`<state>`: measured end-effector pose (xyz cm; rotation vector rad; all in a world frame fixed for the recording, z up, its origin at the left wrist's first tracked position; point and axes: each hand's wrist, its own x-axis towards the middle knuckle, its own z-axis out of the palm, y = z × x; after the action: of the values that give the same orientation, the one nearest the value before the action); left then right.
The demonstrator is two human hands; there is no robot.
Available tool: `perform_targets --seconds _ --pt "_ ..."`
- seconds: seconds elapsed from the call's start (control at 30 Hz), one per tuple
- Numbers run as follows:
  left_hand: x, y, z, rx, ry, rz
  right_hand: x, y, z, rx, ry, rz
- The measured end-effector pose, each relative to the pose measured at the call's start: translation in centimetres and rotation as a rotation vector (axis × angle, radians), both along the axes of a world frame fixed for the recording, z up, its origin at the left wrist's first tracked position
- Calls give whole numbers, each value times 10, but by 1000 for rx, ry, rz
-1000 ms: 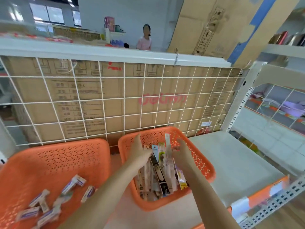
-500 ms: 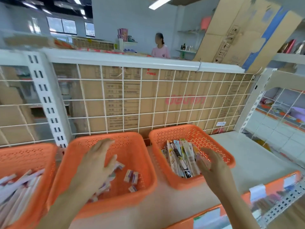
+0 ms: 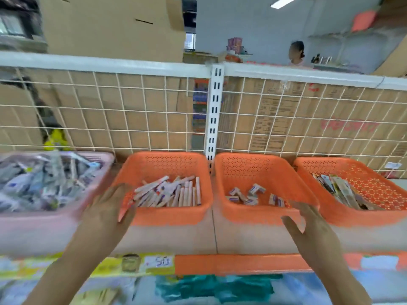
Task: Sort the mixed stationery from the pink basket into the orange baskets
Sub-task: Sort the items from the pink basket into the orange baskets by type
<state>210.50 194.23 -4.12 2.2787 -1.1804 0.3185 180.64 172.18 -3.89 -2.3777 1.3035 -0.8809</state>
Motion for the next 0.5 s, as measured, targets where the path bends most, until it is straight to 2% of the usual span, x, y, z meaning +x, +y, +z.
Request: perform_targets --seconds 0.2,0.5 --pt "29 104 7 -21 30 266 82 43 4 13 -21 220" --pt "42 203 6 -94 83 489 195 91 16 3 -9 607"
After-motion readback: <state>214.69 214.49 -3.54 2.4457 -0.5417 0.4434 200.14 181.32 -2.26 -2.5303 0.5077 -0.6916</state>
